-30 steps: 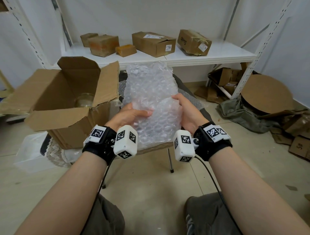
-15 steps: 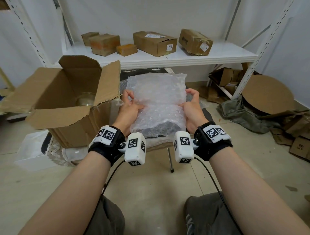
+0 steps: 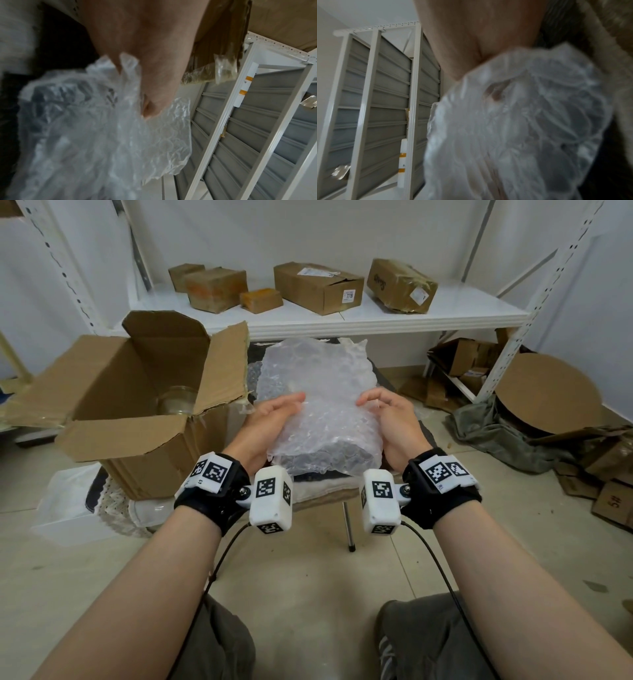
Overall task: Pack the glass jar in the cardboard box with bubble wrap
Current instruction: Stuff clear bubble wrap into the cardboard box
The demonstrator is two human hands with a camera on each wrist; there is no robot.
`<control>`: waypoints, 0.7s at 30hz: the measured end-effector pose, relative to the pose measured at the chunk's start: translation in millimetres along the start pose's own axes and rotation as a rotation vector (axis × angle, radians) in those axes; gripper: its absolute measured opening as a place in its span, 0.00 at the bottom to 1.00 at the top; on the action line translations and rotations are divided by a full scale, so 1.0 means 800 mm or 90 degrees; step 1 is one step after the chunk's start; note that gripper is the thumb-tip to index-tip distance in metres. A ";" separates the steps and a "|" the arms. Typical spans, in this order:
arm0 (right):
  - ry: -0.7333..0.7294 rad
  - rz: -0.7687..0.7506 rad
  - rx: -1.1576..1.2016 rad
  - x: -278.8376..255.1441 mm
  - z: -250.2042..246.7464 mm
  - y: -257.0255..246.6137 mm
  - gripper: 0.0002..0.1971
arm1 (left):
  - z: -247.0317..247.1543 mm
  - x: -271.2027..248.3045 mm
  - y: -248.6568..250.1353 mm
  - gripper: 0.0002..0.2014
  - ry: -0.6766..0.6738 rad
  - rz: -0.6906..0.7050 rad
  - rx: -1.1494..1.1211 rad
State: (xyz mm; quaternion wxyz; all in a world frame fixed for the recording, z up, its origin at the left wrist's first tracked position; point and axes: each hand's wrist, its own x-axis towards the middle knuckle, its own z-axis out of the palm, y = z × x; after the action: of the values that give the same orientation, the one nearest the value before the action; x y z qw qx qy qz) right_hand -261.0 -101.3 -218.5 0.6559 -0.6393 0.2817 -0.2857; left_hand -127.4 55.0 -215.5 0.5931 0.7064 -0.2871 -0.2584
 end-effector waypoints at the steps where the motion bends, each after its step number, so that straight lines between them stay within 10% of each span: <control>1: -0.014 0.003 -0.004 0.001 -0.001 -0.002 0.25 | 0.000 -0.001 0.001 0.22 -0.017 -0.015 0.005; 3: -0.061 0.044 -0.004 -0.001 -0.002 -0.005 0.16 | 0.000 0.000 0.000 0.32 -0.035 -0.035 -0.004; 7: -0.191 0.145 -0.024 0.000 -0.006 -0.003 0.45 | -0.006 0.004 -0.002 0.43 -0.044 -0.038 0.014; 12: -0.193 0.159 -0.096 0.004 -0.005 0.002 0.48 | -0.009 0.007 -0.006 0.44 -0.023 -0.005 0.152; 21: -0.044 0.010 -0.154 0.005 -0.007 -0.002 0.18 | -0.005 0.007 -0.009 0.27 0.105 0.075 0.198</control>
State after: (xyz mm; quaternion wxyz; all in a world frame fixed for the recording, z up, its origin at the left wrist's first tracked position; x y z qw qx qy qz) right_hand -262.2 -108.1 -217.3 0.5855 -0.7211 0.2962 -0.2224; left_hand -120.0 54.9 -222.3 0.5125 0.7901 -0.3150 -0.1172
